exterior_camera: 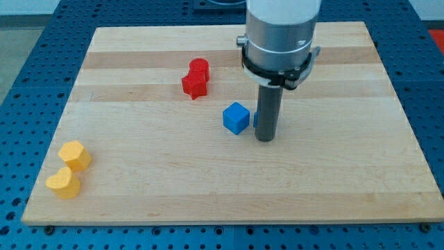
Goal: Drag the blue cube towards the yellow hexagon
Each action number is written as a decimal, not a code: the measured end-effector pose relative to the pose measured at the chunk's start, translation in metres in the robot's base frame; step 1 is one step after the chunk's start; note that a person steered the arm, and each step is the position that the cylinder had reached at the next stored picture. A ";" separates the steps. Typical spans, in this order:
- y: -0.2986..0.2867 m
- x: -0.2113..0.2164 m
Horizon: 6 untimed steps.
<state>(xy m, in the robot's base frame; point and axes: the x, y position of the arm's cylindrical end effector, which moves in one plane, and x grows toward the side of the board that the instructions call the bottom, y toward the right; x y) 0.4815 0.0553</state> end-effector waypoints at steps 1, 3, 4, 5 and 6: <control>0.001 -0.025; -0.014 -0.032; -0.032 -0.027; -0.045 -0.018; -0.063 -0.016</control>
<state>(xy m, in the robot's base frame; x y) 0.4656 -0.0080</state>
